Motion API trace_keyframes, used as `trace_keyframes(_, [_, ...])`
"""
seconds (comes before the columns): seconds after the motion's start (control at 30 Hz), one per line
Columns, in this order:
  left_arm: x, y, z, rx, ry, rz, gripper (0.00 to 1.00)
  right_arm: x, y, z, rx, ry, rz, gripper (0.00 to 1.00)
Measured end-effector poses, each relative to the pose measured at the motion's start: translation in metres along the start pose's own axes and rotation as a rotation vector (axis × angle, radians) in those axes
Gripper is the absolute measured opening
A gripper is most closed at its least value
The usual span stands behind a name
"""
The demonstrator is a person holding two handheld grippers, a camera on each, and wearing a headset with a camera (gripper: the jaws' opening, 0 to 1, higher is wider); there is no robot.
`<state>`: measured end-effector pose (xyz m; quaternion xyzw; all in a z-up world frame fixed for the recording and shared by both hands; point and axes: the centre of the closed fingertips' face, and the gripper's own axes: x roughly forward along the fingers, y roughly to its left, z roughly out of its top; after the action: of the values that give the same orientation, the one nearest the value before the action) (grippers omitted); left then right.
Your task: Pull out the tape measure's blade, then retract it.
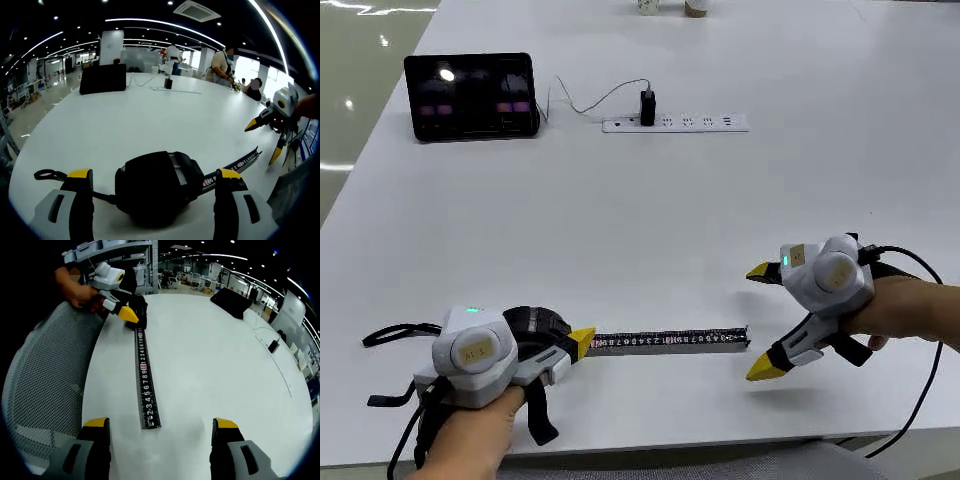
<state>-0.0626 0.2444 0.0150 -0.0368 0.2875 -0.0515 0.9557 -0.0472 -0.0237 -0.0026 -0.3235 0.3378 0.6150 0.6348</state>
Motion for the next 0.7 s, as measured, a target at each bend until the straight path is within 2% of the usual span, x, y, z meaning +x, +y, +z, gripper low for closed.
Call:
trace_keyframes(0.07, [0.000, 0.002, 0.000, 0.001, -0.001, 0.006, 0.99, 0.001, 0.001, -0.001, -0.001, 0.005, 0.010, 0.75])
trace_keyframes(0.3, [0.000, 0.007, 0.000, -0.014, -0.002, 0.024, 0.99, 0.001, 0.010, -0.007, -0.002, 0.029, 0.057, 0.47])
trace_keyframes(0.47, [-0.001, 0.008, 0.001, -0.015, -0.003, 0.032, 0.99, 0.003, 0.017, -0.008, -0.003, 0.047, 0.079, 0.33])
trace_keyframes(0.7, [-0.001, 0.009, 0.002, -0.008, -0.010, 0.035, 0.99, 0.007, 0.019, -0.003, -0.031, 0.051, 0.088, 0.25])
